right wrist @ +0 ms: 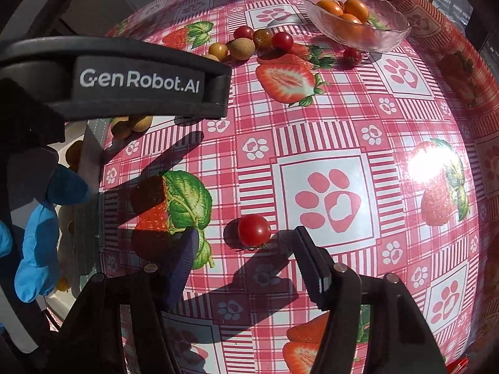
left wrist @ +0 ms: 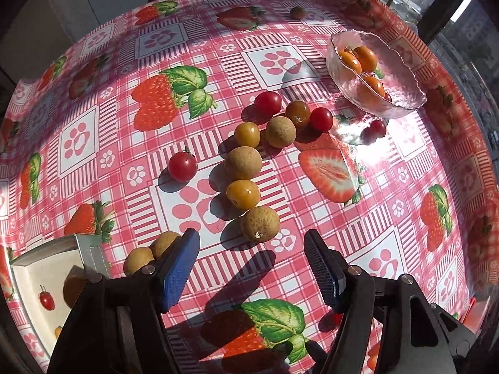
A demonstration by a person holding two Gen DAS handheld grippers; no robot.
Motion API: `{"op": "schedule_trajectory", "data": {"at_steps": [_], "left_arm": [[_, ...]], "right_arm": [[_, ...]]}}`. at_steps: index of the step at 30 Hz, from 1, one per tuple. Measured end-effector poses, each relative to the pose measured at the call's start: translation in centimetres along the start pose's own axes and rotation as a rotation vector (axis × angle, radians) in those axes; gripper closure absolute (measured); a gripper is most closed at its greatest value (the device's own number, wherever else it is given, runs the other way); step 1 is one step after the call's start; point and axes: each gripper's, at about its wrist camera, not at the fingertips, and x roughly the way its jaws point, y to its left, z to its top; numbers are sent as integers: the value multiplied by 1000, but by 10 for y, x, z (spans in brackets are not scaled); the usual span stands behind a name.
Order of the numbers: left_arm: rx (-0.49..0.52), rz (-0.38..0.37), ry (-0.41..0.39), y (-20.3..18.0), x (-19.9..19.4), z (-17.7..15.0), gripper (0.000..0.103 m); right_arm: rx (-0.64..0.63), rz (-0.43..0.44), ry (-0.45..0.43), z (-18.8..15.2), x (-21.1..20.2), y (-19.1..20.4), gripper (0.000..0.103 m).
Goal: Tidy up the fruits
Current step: 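Grasp a small brown round fruit with the left gripper while the right gripper grasps a red cherry tomato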
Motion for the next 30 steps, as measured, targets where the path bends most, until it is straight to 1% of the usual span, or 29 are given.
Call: {"op": "schedule_trajectory", "data": {"at_steps": [1,2,3,4,5,6,7,8,9,11,14,20,25,30], "left_arm": [[-5,4,10,-1,4,1,36],[-12,7,13,-2,7,1,36],[-16,11,17,-3,10,2,36],[-18,14,21,-4,12,2,39],[-21,19,23,-5,14,1,47],[-23,24,29,-6,16,1,51],[-25,32,23,-7,16,1,52],[-27,30,17,-8,17,1,57],[-26,42,14,-8,17,1,61],[-27,41,9,-8,16,1,74],[-41,10,10,-5,15,4,74],[-17,-9,-3,-9,1,2,74],[8,-31,-19,-12,-26,-18,74],[10,-38,-19,-12,-49,-51,74]], "right_arm": [[-3,1,-4,1,1,1,38],[-6,2,-6,2,1,2,42],[-12,2,-8,7,3,4,48],[-18,0,-8,8,4,5,52],[-24,-2,-7,9,4,6,60],[-29,2,-2,13,5,8,69],[-30,10,3,16,6,8,73],[-23,26,10,17,6,7,80],[-12,41,18,17,6,5,80],[2,53,20,17,4,1,80],[32,81,24,19,-2,-13,80],[110,129,23,16,-14,-33,80],[135,145,32,6,-22,-42,80],[135,142,51,-5,-31,-42,80]]}}
